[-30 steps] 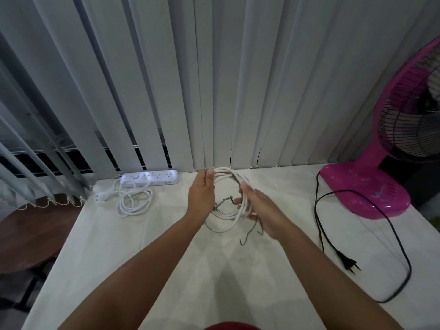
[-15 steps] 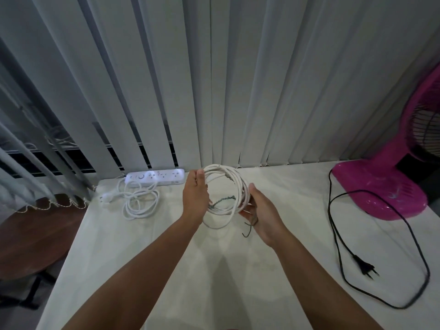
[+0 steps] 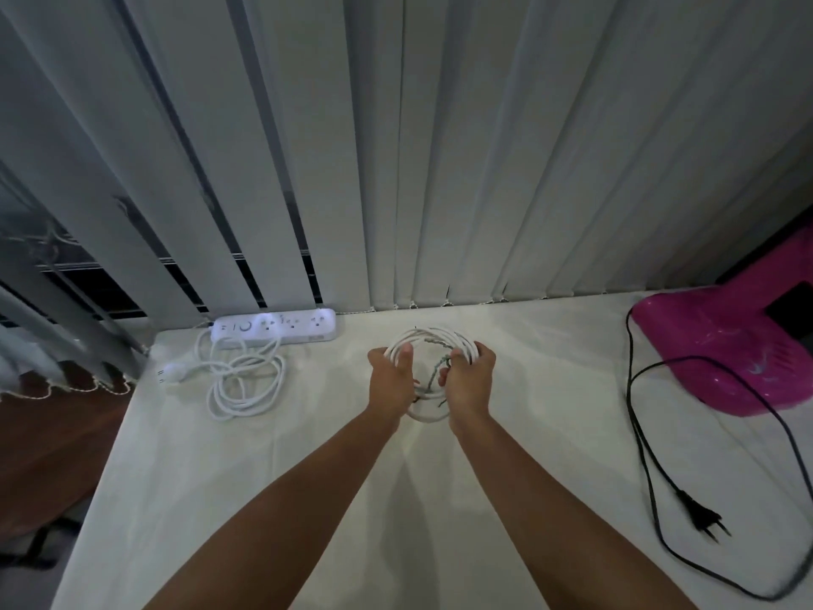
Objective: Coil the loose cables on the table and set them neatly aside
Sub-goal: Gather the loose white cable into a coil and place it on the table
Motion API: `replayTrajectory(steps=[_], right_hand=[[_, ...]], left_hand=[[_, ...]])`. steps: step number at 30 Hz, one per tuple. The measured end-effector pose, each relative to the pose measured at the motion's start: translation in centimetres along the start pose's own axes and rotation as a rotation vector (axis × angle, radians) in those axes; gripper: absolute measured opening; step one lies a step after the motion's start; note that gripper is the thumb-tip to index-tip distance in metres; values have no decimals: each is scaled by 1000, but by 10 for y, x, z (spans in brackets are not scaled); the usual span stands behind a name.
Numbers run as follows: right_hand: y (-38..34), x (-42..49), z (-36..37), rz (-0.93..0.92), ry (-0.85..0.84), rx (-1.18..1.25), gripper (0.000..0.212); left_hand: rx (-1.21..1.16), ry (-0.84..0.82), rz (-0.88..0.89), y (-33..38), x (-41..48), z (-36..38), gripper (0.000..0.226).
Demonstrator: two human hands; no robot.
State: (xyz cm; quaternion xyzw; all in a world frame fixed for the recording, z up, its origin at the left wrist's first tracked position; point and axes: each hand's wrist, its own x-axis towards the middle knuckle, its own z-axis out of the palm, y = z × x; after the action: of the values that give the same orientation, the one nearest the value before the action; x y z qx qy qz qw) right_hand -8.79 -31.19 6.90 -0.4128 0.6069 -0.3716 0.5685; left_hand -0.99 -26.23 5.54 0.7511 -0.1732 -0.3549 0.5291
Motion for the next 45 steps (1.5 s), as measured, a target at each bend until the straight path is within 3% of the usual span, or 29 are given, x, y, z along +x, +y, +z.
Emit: replayTrajectory(steps=[8, 11, 16, 21, 23, 26, 29, 36, 45], right_hand=[[-1, 72, 36, -106, -1, -232, 30], [2, 98, 53, -123, -37, -280, 30], [16, 137, 70, -220, -57, -408, 30], [35, 152, 64, -520, 78, -938, 35], [37, 155, 59, -562, 56, -1024, 35], [35, 155, 57, -580, -7, -1004, 38], [36, 139, 48, -691, 40, -928, 39], [67, 110, 40, -626, -200, -897, 54], [60, 124, 33, -660, -312, -1018, 57]], left_hand=[[209, 18, -42, -16, 45, 13, 47], [408, 120, -55, -18, 68, 17, 47], [823, 230, 111, -39, 103, 22, 47], [855, 246, 183, -60, 106, 27, 57], [847, 226, 202, -59, 108, 25, 62], [900, 182, 379, -53, 110, 14, 63], [978, 59, 539, -55, 115, 4, 61], [1046, -57, 476, -68, 116, 6, 61], [1060, -117, 392, -59, 116, 2, 60]])
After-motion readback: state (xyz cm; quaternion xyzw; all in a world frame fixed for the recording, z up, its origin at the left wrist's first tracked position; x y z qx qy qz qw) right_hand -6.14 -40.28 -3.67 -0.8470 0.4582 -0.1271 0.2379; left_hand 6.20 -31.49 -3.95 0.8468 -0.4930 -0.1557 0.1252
